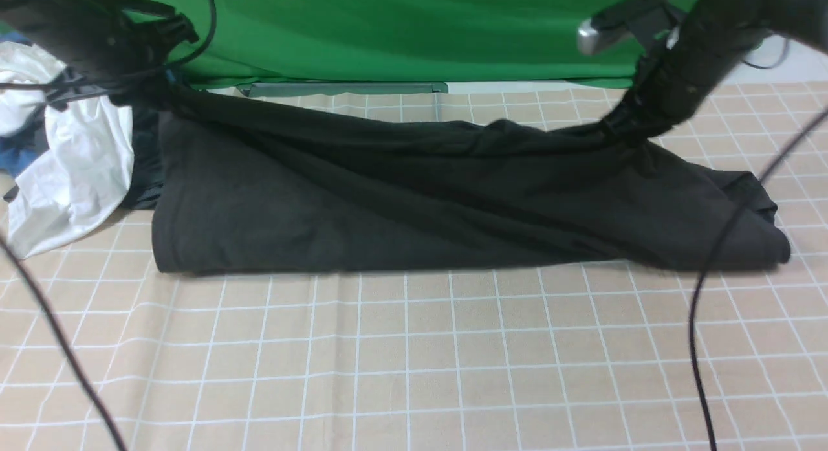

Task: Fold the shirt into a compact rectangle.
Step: 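Fold the black garment in half by bringing its near edge over to the far edge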

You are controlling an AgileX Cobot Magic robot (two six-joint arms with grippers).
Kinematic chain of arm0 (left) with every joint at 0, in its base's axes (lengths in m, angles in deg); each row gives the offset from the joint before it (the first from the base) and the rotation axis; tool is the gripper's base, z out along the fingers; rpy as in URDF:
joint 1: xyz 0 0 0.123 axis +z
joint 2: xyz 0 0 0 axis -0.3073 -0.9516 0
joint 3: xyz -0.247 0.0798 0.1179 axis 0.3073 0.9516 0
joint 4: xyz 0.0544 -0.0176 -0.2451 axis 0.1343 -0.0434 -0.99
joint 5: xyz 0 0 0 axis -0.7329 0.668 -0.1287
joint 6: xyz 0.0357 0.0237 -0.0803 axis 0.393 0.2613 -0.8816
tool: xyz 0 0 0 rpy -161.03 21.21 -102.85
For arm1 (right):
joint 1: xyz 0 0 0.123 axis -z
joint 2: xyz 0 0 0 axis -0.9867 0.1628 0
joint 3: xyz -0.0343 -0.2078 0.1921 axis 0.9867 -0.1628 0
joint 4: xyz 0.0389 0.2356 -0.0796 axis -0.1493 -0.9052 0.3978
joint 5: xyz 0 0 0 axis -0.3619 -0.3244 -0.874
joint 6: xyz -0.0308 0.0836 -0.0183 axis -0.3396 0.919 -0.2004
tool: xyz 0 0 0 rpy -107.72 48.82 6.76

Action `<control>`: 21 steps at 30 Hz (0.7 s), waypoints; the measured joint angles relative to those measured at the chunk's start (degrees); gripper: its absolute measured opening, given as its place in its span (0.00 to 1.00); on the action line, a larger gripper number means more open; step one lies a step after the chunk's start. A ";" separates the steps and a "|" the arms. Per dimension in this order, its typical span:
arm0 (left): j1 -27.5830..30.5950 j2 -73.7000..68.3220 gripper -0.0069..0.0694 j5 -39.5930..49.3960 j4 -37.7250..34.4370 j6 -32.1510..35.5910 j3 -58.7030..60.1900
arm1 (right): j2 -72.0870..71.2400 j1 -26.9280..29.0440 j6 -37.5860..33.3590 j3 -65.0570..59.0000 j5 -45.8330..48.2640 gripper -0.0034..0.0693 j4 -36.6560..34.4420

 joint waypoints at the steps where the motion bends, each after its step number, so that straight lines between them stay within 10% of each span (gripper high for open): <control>1: 0.07 -3.23 0.14 0.14 -0.17 0.10 -2.67 | 3.05 0.27 -0.07 3.47 -0.78 0.13 0.00; 5: 0.25 -9.43 0.14 0.48 -1.70 0.10 -9.01 | 9.42 0.51 1.55 10.18 -3.64 0.18 0.06; 13: 0.25 -13.31 0.14 2.03 -2.67 0.10 -12.06 | 11.07 -0.10 4.60 14.67 -3.04 0.60 -0.81; 21: 0.25 -13.31 0.14 2.15 -2.84 0.28 -12.18 | 11.44 -4.69 -6.55 14.65 -1.75 0.11 -17.43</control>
